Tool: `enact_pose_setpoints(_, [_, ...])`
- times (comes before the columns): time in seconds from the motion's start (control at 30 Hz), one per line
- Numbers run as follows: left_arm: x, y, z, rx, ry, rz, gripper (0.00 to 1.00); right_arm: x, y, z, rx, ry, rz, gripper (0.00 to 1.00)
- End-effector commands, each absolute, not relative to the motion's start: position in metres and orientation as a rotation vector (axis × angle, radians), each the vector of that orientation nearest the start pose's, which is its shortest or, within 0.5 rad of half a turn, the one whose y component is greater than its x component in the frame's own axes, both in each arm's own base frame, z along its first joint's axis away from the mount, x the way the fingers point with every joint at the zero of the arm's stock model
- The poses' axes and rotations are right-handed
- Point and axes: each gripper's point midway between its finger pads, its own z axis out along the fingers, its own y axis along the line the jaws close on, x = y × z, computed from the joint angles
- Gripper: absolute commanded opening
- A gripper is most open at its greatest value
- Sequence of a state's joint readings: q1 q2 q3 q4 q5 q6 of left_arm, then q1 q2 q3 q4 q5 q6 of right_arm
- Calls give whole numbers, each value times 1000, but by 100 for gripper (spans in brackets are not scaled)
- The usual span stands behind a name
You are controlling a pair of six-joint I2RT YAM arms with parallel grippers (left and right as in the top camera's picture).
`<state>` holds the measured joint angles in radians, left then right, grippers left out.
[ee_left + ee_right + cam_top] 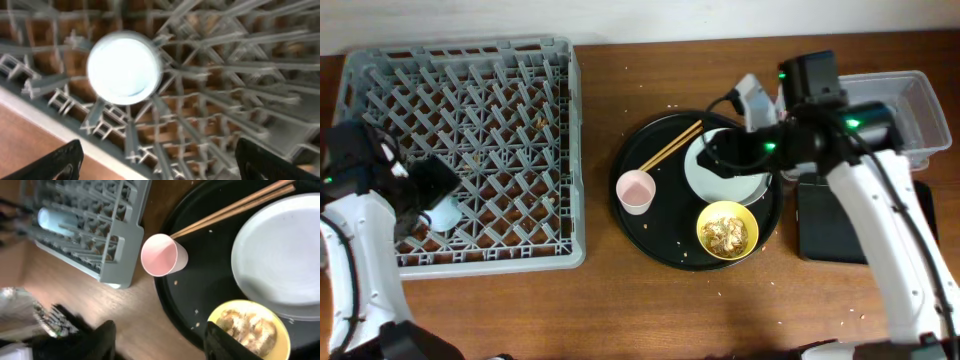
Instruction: Sort waste into correct bins and load items into the dishwasher rack
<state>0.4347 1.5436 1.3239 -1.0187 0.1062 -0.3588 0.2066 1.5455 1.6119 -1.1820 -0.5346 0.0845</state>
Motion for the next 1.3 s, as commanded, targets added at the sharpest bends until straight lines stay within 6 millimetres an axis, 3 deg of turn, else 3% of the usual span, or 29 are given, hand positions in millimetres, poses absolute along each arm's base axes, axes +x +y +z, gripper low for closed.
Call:
enact_pose_setpoints(0.0, [358, 64, 228, -436, 2518, -526, 95, 334, 190, 202, -471, 2720, 657, 54])
enact_pose_setpoints(0.03, [354, 23, 251, -179, 2481, -663, 95, 343, 203, 176, -506, 2751, 557, 53])
enact_pose_setpoints(0.1, [343, -10, 255, -53, 2509, -724, 96, 357, 213, 139, -444, 2814, 436, 53])
enact_pose_setpoints(0.2, [329, -50, 250, 63, 2576, -793, 96, 372, 236, 77, -443, 2880, 424, 45])
enact_pose_setpoints(0.23, [327, -60, 249, 102, 2583, -805, 96, 375, 238, 56, -419, 2915, 415, 38])
enact_pose_setpoints(0.27, [326, -67, 249, 132, 2586, -814, 96, 376, 237, 48, -400, 2931, 413, 28])
enact_pose_setpoints(0.3, [325, -71, 250, 147, 2587, -818, 98, 377, 237, 47, -388, 2934, 414, 25])
enact_pose_setpoints(0.37, [327, -83, 259, 187, 2532, -899, 99, 372, 238, 67, -386, 2922, 470, 4])
enact_pose_setpoints(0.43, [339, -104, 289, 213, 2365, -1108, 99, 367, 226, 148, -378, 2787, 722, 4])
enact_pose_setpoints(0.53, [330, -129, 330, 360, 2147, -1390, 99, 334, 223, 287, -678, 2253, 1332, 4])
enact_pose_setpoints(0.57, [322, -138, 340, 402, 2096, -1482, 99, 322, 222, 321, -765, 2080, 1445, 4])
enact_pose_setpoints(0.6, [315, -147, 347, 447, 2060, -1546, 99, 315, 225, 336, -811, 1996, 1498, 4])
enact_pose_setpoints(0.67, [299, -175, 362, 603, 1964, -1656, 99, 304, 237, 346, -885, 1921, 1566, 4])
enact_pose_setpoints(0.73, [283, -202, 363, 715, 1950, -1695, 99, 297, 255, 353, -982, 1841, 1560, 4])
enact_pose_setpoints(0.83, [268, -219, 366, 790, 1931, -1754, 98, 298, 265, 358, -1034, 1779, 1524, 4])
enact_pose_setpoints(0.87, [265, -221, 368, 801, 1921, -1772, 91, 298, 265, 358, -1032, 1783, 1528, 4])
enact_pose_setpoints(0.9, [266, -221, 369, 810, 1910, -1764, 77, 296, 267, 357, -1039, 1783, 1533, 4])
enact_pose_setpoints(1.0, [268, -221, 370, 823, 1894, -1752, 68, 287, 277, 356, -1072, 1781, 1548, 6])
enact_pose_setpoints(1.07, [272, -220, 367, 816, 1908, -1719, 64, 293, 275, 353, -1050, 1802, 1522, 51])
enact_pose_setpoints(1.1, [279, -218, 359, 784, 1954, -1660, 63, 304, 266, 350, -984, 1852, 1485, 54])
enact_pose_setpoints(1.17, [306, -193, 320, 576, 2207, -1388, 63, 345, 221, 331, -727, 2041, 1282, 57])
enact_pose_setpoints(1.23, [325, -144, 285, 338, 2411, -1103, 63, 366, 164, 302, -461, 2248, 1088, 57])
enact_pose_setpoints(1.27, [332, -105, 265, 136, 2528, -935, 63, 366, 149, 291, -363, 2325, 1062, 57])
